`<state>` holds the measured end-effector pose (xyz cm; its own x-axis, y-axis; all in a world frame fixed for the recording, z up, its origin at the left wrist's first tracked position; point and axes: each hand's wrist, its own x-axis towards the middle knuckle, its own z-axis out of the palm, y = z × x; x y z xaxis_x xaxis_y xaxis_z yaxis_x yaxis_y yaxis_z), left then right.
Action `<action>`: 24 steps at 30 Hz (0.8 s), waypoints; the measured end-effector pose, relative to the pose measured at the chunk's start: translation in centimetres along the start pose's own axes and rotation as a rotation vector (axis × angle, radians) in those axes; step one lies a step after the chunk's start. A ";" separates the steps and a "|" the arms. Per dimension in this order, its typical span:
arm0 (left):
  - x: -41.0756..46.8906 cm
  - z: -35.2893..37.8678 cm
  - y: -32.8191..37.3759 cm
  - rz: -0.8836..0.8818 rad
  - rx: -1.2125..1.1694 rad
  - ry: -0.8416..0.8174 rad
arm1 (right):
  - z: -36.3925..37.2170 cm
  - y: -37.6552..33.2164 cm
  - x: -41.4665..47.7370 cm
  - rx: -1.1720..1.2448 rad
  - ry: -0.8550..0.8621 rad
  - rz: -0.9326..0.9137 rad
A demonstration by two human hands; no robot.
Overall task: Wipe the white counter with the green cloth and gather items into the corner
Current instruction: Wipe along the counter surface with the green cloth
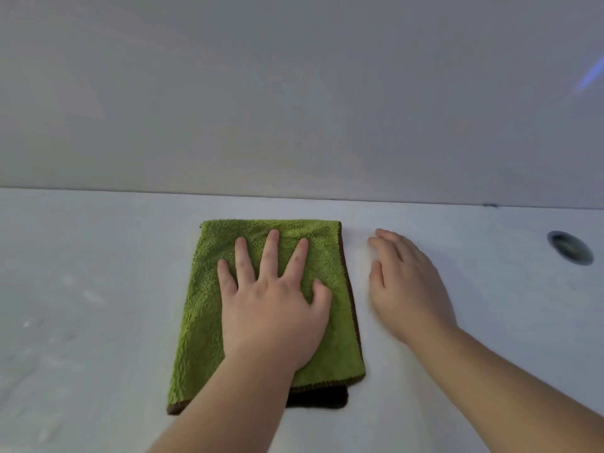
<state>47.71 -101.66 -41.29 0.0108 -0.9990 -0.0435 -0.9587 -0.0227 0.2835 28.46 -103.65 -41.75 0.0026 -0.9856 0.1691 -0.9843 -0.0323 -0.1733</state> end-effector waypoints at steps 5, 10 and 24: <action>4.9 0.3 0.7 0.034 0.037 0.009 | -0.5 -0.4 0.1 -0.007 -0.005 0.018; 7.7 0.3 1.3 0.043 0.063 0.002 | -0.5 -0.6 0.3 -0.014 0.004 0.020; 7.3 0.1 0.9 0.062 0.059 0.010 | -1.4 -1.9 0.3 -0.064 -0.073 0.025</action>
<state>46.93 -108.93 -41.48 -0.0469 -0.9987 -0.0177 -0.9727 0.0416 0.2285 30.06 -103.61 -39.99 -0.0114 -0.9955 0.0942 -0.9935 0.0006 -0.1134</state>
